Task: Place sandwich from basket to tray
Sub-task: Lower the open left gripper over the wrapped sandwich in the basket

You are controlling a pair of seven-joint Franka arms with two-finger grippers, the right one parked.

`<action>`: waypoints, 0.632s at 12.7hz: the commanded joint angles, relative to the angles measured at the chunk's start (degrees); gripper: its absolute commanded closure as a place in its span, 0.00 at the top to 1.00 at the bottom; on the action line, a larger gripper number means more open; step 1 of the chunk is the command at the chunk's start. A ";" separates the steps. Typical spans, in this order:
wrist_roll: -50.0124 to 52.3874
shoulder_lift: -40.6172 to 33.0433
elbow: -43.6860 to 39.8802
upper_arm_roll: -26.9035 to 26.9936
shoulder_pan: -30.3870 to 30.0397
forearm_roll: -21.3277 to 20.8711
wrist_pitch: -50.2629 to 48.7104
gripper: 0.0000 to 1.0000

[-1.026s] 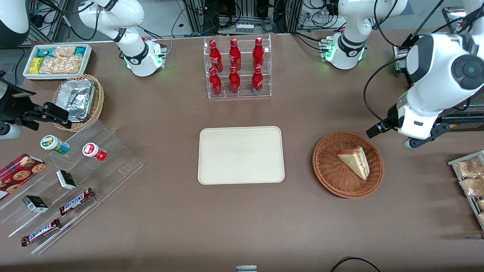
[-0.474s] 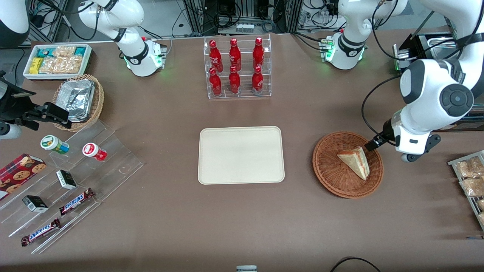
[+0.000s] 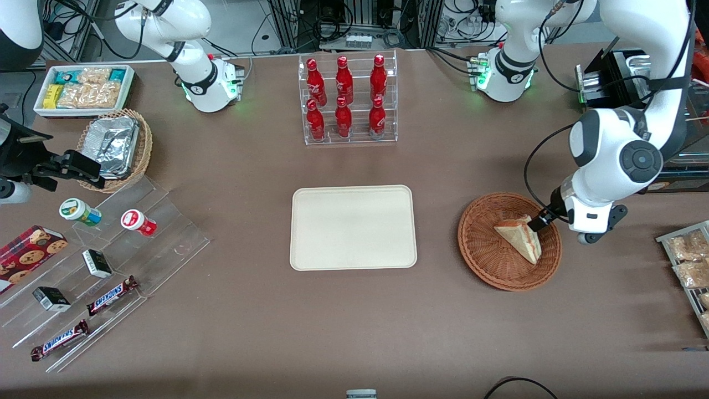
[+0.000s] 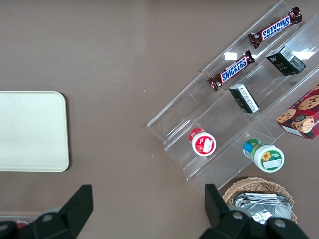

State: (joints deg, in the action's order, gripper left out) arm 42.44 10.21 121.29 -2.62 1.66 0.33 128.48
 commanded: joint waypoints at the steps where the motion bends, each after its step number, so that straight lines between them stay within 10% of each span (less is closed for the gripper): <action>1: 2.73 1.47 1.41 -0.20 -0.08 0.37 4.57 1.00; 8: 4.23 3.41 1.15 -0.37 1.41 0.54 7.31 1.00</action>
State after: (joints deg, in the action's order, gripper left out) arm 45.63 13.61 122.61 -2.99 2.26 0.38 135.23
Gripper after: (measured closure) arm 0.000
